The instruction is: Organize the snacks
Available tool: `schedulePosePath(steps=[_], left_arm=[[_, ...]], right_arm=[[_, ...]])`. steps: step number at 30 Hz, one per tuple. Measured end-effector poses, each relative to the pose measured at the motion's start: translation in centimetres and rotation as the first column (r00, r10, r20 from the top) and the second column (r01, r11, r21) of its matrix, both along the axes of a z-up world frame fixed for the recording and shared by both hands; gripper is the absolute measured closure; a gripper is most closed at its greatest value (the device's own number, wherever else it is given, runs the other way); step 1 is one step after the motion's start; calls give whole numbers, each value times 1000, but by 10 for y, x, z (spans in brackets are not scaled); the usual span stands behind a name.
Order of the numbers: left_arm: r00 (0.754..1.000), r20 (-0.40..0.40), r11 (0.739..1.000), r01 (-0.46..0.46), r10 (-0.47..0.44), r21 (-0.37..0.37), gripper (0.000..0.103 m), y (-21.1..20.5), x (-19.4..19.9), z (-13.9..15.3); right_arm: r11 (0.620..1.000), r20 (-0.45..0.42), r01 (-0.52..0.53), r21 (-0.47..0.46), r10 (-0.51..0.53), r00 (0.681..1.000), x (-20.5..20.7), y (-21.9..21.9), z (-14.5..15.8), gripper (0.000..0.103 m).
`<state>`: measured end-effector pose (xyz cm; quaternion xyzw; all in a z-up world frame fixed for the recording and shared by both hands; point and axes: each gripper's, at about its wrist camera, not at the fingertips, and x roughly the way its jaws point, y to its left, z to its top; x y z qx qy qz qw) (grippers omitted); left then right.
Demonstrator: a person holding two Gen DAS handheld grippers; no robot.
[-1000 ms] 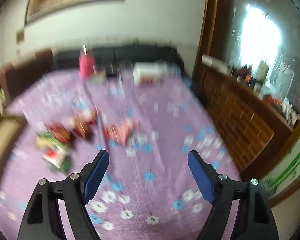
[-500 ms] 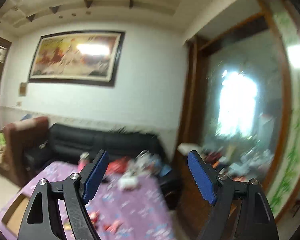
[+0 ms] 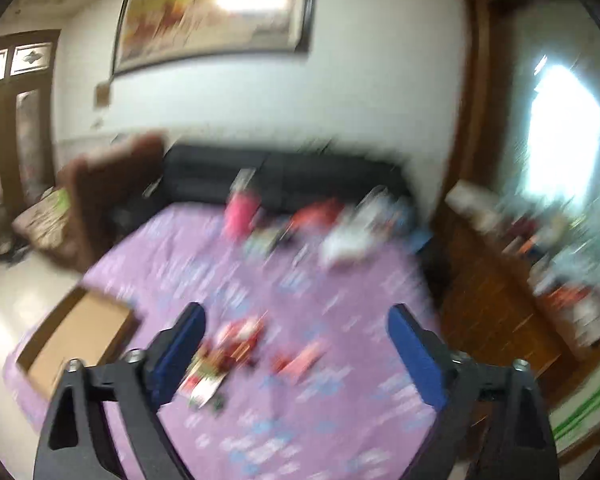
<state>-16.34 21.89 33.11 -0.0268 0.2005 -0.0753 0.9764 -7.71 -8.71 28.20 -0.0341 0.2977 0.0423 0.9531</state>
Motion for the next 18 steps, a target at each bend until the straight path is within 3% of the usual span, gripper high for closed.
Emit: schedulePosePath(steps=[2, 4, 5, 7, 8, 11, 18], left_arm=[[995, -81, 998, 59, -61, -33, 3, -13, 25, -45], [980, -168, 994, 101, -108, -48, 8, -26, 56, -89], [966, -224, 991, 123, -131, -47, 15, -35, 75, -117], [933, -320, 986, 159, -166, -48, 47, -51, 103, -160], [902, -388, 982, 175, -188, -70, 50, -59, 122, -186], [856, -475, 978, 168, -207, -124, 51, -68, 150, -228], [802, -545, 970, 197, -243, -142, 51, -86, 190, -260]], right_arm=[[993, -140, -28, 111, 44, 989, 26, 4, -69, 41], [977, -241, -27, 212, 79, 967, 46, 6, -118, 51], [964, -283, -35, 265, 112, 953, 54, 4, -144, 51], [952, -322, -61, 299, 160, 933, 64, 9, -181, 51], [952, -330, -71, 297, 172, 928, 57, 14, -192, 51], [948, -356, -82, 307, 194, 914, 69, 27, -214, 51], [933, -388, -139, 331, 269, 882, 105, 54, -230, 51]])
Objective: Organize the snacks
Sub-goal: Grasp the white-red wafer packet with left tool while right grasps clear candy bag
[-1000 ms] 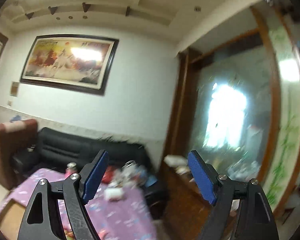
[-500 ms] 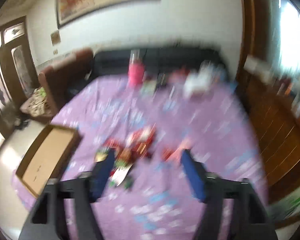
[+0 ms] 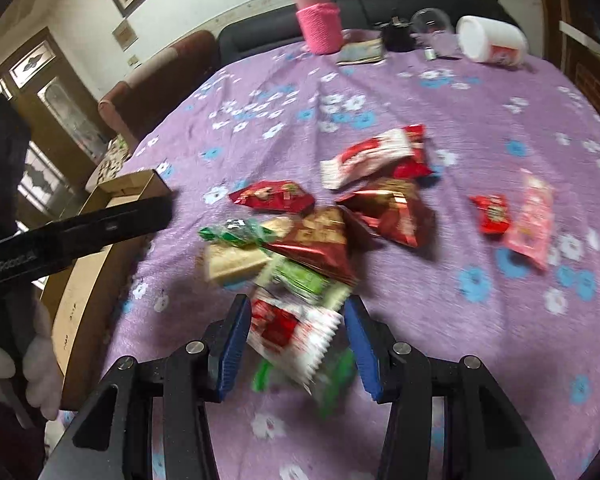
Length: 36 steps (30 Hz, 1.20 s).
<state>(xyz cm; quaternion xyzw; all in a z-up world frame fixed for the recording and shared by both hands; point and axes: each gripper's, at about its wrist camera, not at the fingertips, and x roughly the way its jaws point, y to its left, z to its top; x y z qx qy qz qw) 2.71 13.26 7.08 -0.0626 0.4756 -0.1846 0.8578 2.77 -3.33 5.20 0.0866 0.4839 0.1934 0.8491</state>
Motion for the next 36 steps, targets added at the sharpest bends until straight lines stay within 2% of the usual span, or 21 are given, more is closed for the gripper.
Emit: schedulePosePath(steps=[2, 3, 4, 6, 8, 10, 11, 13, 16, 18, 20, 24, 25, 26, 28, 31, 32, 33, 34, 36], left_arm=[[999, -12, 999, 31, -31, 31, 51, -13, 12, -9], [999, -18, 998, 45, -44, 48, 51, -19, 17, -14], [998, -28, 996, 60, -58, 66, 51, -26, 21, -19], [995, -55, 993, 88, -84, 81, 51, -33, 27, -28], [992, -69, 989, 113, -107, 97, 64, -38, 29, -36], [989, -74, 982, 135, -126, 130, 85, -42, 29, -39], [988, -77, 981, 144, -135, 128, 87, -42, 28, -40], [984, -92, 977, 166, -155, 134, 99, -42, 24, -39], [980, -94, 972, 186, -174, 146, 99, -35, 8, -31], [982, -81, 974, 179, -169, 142, 99, -27, -5, -23], [985, -66, 980, 164, -157, 110, 96, -18, -20, -16], [987, -64, 986, 152, -147, 67, 68, -14, -37, -14], [987, -65, 987, 149, -144, 67, 63, -17, -39, -18], [988, -70, 988, 143, -138, 62, 61, -19, -39, -21], [987, -90, 990, 136, -131, 48, 61, -28, -35, -29], [990, -63, 987, 134, -129, 90, 61, -47, -33, -36], [987, -58, 980, 153, -147, 127, 61, -56, -36, -35], [984, -65, 975, 174, -166, 141, 69, -60, -40, -36], [979, -75, 969, 199, -190, 144, 82, -64, -45, -36], [966, -101, 958, 250, -238, 140, 84, -69, -58, -39]], right_arm=[[999, -2, -34, -11, 34, 999, 5, 12, -3, 53], [998, -5, -53, -14, 53, 999, 4, 16, -7, 60], [997, -11, -73, -12, 73, 997, 3, 19, -9, 76], [994, -34, -103, 27, 104, 994, 0, 19, -11, 81], [993, -41, -112, 40, 113, 993, -7, 14, -12, 88], [992, -56, -112, 61, 115, 992, -12, 7, -15, 91], [992, -67, -112, 66, 117, 991, -15, 3, -16, 91], [993, -69, -109, 42, 112, 991, -20, -2, -16, 91], [995, -40, -102, -5, 102, 994, -26, -8, -10, 91], [993, -18, -115, 5, 115, 993, -28, -11, -4, 89], [994, 4, -107, -1, 107, 994, -30, -15, 2, 75], [996, 43, -76, -42, 78, 996, -38, -23, 7, 71], [996, 46, -73, -49, 75, 996, -41, -24, 7, 66], [996, 50, -76, -56, 78, 996, -45, -23, 6, 55], [994, 51, -89, -69, 93, 994, -48, -18, 1, 48], [989, 45, -109, -99, 114, 992, -51, -7, -8, 51], [987, 31, -124, -106, 128, 991, -53, -4, -11, 69], [985, 42, -122, -119, 128, 991, -57, -3, -10, 69], [985, 42, -124, -117, 130, 991, -59, -5, -9, 71], [988, 35, -118, -104, 122, 992, -64, -12, -7, 74]])
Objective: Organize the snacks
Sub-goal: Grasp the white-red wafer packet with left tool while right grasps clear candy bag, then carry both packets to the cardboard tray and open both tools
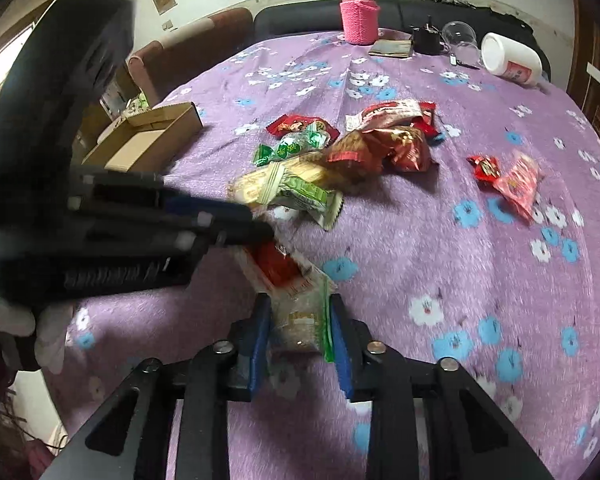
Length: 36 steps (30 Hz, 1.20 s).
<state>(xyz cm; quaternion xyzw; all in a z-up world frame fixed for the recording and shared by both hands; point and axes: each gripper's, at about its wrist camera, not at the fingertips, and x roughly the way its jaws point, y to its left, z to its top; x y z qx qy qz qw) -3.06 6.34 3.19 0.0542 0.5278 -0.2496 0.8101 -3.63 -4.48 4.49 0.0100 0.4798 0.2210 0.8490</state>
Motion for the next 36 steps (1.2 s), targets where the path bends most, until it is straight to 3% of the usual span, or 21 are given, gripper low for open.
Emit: schedulePosePath(steps=[4, 6, 8, 10, 11, 14, 17, 19, 21, 22, 23, 24, 27, 28, 29, 32, 36], left_arm=[[997, 7, 997, 79, -79, 9, 85, 0, -33, 2], [991, 52, 992, 126, -127, 20, 85, -1, -52, 7], [981, 109, 986, 157, -163, 59, 77, -5, -66, 13], [968, 166, 980, 175, -188, 90, 58, -13, -69, 18], [957, 203, 976, 185, -207, 118, 56, -19, -70, 19], [902, 291, 937, 253, -319, 241, 52, -42, -66, 15], [880, 260, 896, 311, -397, 316, 51, -57, -56, -2], [868, 265, 884, 325, -420, 335, 51, -59, -53, -8], [880, 246, 895, 330, -407, 300, 52, -57, -49, -8], [895, 221, 906, 327, -388, 268, 62, -54, -47, -7], [898, 205, 910, 338, -388, 241, 71, -52, -49, -8], [898, 195, 909, 351, -395, 223, 76, -52, -52, -8], [910, 200, 922, 320, -363, 216, 77, -50, -57, -8], [916, 200, 930, 308, -347, 200, 79, -49, -58, -8], [925, 200, 940, 290, -324, 181, 80, -45, -59, -7], [945, 203, 965, 235, -256, 120, 81, -31, -60, -1], [964, 223, 989, 144, -146, 26, 81, 1, -64, 17]], right_arm=[[999, -4, 38, -13, -38, 999, -12, -18, 0, 74], [998, -5, 60, -19, -61, 998, -21, -29, 1, 74], [997, -12, 76, -13, -76, 997, -27, -38, 1, 74], [996, -20, 89, -1, -89, 996, -29, -44, 1, 74], [995, -25, 98, 9, -97, 995, -31, -45, 1, 74], [994, -35, 102, 29, -101, 994, -36, -50, 0, 74], [994, -46, 103, 49, -101, 994, -37, -54, -1, 74], [994, -47, 99, 53, -97, 994, -38, -56, -2, 71], [995, -32, 87, 40, -86, 996, -41, -53, -2, 69], [996, -25, 79, 31, -78, 997, -43, -51, -2, 64], [997, -20, 68, 27, -67, 998, -45, -47, -1, 55], [998, -15, 60, 23, -60, 998, -47, -45, -1, 53], [998, 22, 63, -32, -62, 998, -52, -35, -1, 51], [997, 29, 69, -47, -67, 997, -52, -34, -1, 65], [996, 29, 67, -55, -66, 997, -53, -32, 0, 70], [997, 29, 69, -39, -68, 997, -57, -30, 6, 76], [997, 38, 76, -22, -75, 996, -63, -29, 17, 76]])
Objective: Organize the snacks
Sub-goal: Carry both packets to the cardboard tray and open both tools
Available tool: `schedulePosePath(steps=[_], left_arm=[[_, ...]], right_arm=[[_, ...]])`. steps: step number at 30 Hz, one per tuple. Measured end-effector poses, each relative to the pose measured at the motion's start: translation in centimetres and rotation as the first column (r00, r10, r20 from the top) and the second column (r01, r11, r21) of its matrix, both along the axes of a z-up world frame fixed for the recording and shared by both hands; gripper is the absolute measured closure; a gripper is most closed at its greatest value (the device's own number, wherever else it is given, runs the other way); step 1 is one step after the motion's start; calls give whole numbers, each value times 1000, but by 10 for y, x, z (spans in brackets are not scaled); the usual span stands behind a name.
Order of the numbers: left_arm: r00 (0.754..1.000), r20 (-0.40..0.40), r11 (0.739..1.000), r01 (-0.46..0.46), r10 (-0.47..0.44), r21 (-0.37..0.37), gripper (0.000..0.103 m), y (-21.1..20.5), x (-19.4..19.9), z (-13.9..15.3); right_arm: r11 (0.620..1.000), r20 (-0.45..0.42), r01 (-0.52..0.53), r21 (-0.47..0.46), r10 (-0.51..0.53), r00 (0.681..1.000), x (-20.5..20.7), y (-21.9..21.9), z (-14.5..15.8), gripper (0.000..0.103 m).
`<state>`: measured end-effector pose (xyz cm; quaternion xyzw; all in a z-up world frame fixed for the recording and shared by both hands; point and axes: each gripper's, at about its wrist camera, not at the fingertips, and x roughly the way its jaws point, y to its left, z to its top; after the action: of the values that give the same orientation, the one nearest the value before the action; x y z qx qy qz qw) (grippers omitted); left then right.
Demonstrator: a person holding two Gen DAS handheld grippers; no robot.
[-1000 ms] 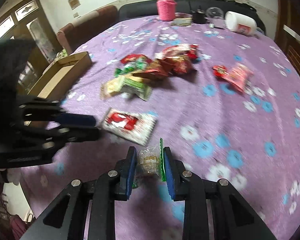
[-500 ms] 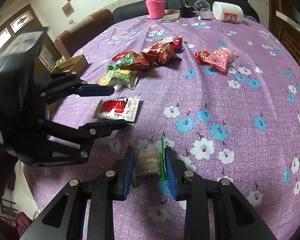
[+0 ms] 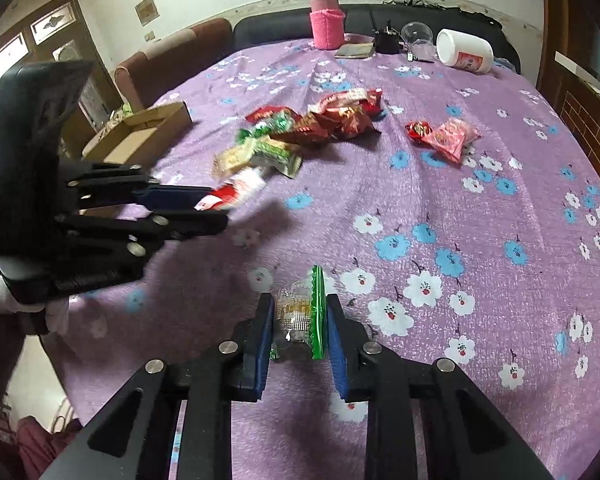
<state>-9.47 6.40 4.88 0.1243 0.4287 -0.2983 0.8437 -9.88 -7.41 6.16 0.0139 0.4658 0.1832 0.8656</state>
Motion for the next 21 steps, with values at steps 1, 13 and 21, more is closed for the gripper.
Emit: schedulePosePath(steps=[1, 13, 21], left_arm=[[1000, 0, 999, -28, 28, -31, 81, 11, -2, 6], [876, 41, 866, -467, 481, -182, 80, 182, -55, 50], [750, 38, 748, -652, 660, -124, 80, 260, -71, 31]], right_arm=[[1000, 8, -2, -3, 2, 1000, -1, 3, 3, 76], [961, 72, -244, 133, 236, 969, 16, 125, 56, 76], [900, 39, -390, 196, 391, 920, 38, 236, 47, 75]])
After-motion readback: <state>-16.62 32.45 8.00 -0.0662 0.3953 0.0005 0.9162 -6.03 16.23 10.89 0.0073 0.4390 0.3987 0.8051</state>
